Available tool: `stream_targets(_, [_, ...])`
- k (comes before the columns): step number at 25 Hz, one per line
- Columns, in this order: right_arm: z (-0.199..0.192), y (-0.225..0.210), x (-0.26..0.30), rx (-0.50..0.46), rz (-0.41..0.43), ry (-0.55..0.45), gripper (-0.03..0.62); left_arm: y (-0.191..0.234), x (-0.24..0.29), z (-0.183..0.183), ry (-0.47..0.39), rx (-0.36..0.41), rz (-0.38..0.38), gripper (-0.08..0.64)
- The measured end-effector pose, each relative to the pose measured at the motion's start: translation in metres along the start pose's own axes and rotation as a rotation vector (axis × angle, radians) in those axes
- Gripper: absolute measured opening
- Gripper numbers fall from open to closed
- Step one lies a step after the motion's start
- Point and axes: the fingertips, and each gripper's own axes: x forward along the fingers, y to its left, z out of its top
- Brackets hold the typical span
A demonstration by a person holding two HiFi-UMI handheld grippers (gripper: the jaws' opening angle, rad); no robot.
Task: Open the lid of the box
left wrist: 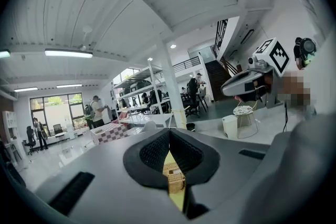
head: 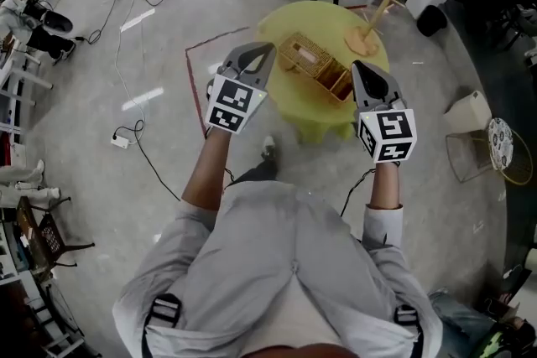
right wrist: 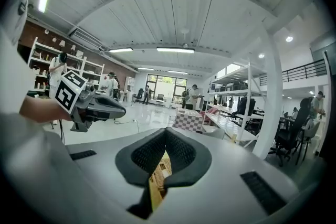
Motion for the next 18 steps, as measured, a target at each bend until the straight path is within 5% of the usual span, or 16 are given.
stream_targets(18, [0.003,-0.077,0.172,0.049,-0.054,0.056,0.022,0.113,0.165,-0.015,0.011,-0.020,-0.168,0.029])
